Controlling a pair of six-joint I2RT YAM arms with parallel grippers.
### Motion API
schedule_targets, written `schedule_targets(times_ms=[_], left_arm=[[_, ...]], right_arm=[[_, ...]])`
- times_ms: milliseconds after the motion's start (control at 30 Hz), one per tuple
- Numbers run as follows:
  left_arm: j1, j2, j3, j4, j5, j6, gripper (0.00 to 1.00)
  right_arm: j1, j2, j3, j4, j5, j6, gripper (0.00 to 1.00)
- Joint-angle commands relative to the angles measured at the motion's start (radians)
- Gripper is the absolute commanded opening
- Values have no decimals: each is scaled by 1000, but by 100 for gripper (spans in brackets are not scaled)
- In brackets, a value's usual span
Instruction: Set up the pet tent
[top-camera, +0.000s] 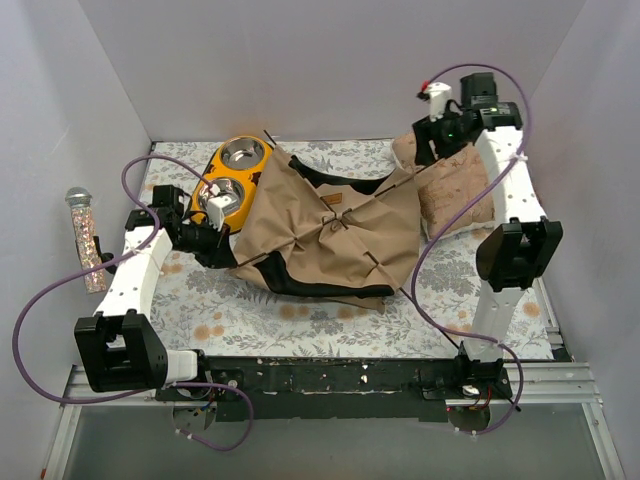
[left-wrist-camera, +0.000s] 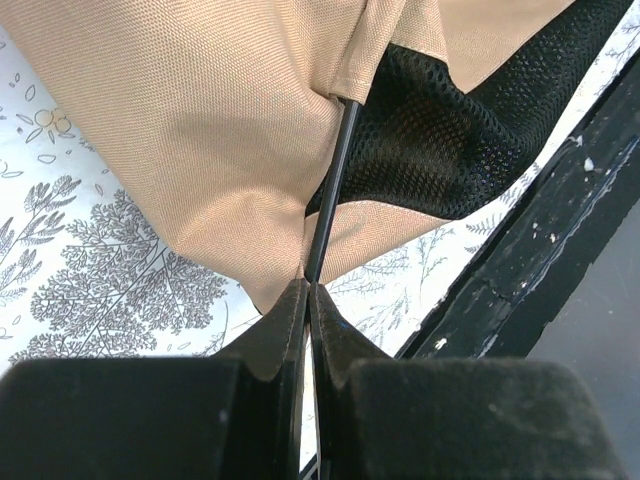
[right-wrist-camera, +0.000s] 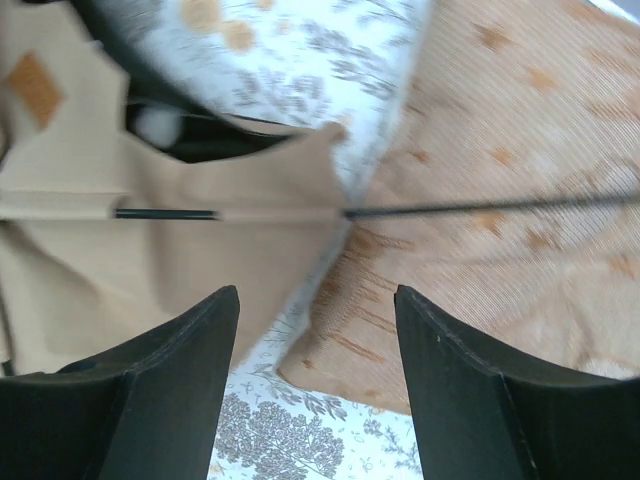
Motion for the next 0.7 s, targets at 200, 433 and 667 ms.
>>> schedule_targets(times_ms=[200, 433, 667], left_arm=[[33, -16, -19, -28, -36, 105, 0], [35, 11, -9, -23, -28, 104, 0], [35, 12, -19, -29, -43, 107, 0]], right_arm=[[-175, 11, -142, 178, -183, 422, 70], [-169, -91, -513, 471, -319, 523, 70], [-162, -84, -621, 554, -377, 556, 70]])
